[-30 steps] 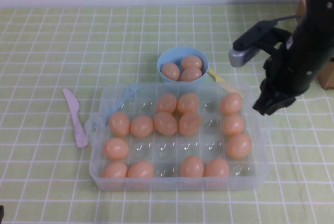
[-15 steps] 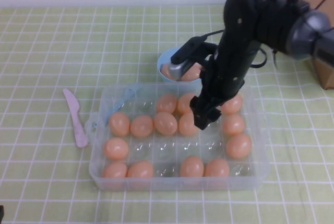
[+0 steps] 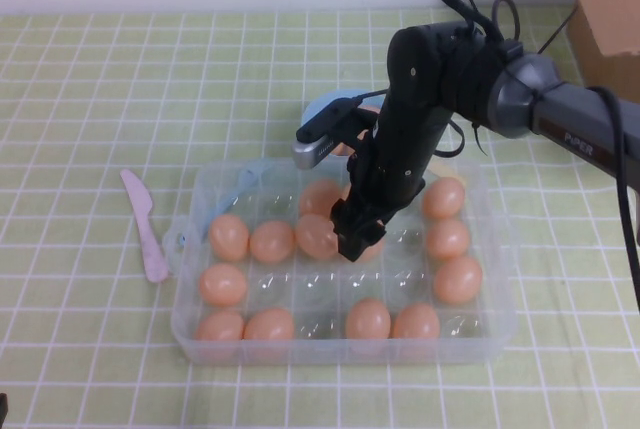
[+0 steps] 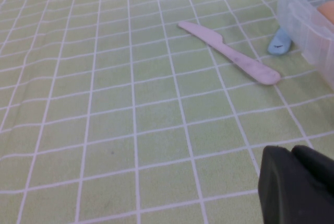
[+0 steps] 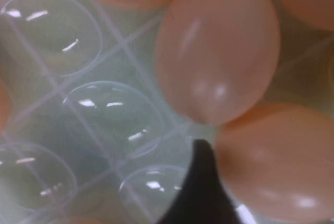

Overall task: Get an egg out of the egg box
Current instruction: Pick up the egg from the plastic box, then place the egg in the bowl

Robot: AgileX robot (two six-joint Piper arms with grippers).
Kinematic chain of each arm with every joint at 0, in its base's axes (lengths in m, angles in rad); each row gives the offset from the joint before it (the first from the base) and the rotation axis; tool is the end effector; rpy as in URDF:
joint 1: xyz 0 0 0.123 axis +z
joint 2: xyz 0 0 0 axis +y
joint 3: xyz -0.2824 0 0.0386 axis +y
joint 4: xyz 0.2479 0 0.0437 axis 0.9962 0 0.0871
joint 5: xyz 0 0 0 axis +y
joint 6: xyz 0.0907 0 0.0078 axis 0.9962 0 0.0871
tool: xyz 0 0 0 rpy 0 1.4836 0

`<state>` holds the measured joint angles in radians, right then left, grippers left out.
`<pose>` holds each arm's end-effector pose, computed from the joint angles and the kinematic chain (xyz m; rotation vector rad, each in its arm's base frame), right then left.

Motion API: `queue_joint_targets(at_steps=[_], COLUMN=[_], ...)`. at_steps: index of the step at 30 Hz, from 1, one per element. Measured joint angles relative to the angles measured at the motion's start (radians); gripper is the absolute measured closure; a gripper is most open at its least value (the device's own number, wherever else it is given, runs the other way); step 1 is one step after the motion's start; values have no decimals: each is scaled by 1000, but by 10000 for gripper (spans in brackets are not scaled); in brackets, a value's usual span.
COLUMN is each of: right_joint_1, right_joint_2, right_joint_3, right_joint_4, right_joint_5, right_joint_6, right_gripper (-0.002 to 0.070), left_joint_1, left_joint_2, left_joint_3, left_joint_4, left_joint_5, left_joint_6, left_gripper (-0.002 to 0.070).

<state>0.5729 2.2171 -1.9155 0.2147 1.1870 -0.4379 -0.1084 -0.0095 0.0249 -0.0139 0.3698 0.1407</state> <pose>0.3820 0.2678 0.2054 -1.3544 2.6431 0.3231 0.0524 -0.0062 0.1719 0.2236 1.8554 0.0087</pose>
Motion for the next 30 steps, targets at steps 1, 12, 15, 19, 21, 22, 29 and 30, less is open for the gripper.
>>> queue_joint_targets(at_steps=[1,12,15,19,21,22,29,30], right_joint_1=[0,2,2,2,2,0,-17,-20], right_joint_2=[0,-3,-23,-68,-78,-80,-8,7], right_joint_3=[0,-76,-140,-254,-301,-317,-327,-327], right_joint_4=[0,-7,-35,-89,-129,-139,-151,-151], right_joint_5=[0,35,37,46,46,46,-182,-216], right_joint_6=[0,22,36,41,43,43,45,45], right_gripper=[178,262,262,262,262,262,262,262], left_joint_1=[0,0,0,0,0,0,0,0], left_joint_2=[0,0,0,0,0,0,0,0], left_joint_3=[0,0,0,0,0,0,0,0], left_joint_4=[0,0,0,0,0,0,0,0], left_joint_5=[0,0,0,0,0,0,0,0], left_joint_6=[0,0,0,0,0,0,0,0], left_gripper=[679,679,679,679,679,679,679,679])
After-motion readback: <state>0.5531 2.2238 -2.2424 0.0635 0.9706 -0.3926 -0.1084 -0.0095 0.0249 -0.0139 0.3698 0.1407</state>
